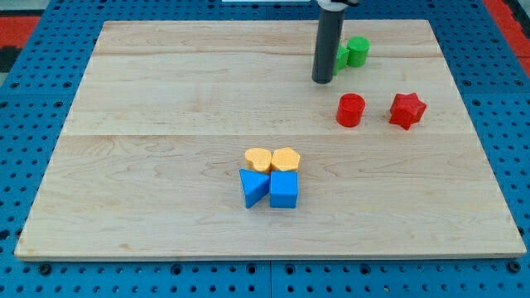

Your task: Move red blocks and blue blocks towards the left side of the board

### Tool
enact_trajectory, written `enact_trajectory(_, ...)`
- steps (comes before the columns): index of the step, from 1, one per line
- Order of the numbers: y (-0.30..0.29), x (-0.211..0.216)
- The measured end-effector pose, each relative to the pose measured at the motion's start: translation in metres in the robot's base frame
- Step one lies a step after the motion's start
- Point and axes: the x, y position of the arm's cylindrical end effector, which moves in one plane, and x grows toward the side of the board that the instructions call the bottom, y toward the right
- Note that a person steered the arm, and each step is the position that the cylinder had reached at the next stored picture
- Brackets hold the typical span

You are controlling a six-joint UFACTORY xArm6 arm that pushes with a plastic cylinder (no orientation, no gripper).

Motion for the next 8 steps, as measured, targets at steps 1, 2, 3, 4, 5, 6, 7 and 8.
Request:
enact_trajectory(1,0.025,-0.023)
enact_trajectory(2,0.048,-0.035)
enact_trajectory(3,0.088,-0.013)
enact_trajectory(4,0.159,0.004)
enact_trajectory(5,0.164,0.056)
enact_trajectory(6,0.133,0.091)
enact_trajectory(7,0.087,0.099)
enact_trajectory(8,0.087,0.099)
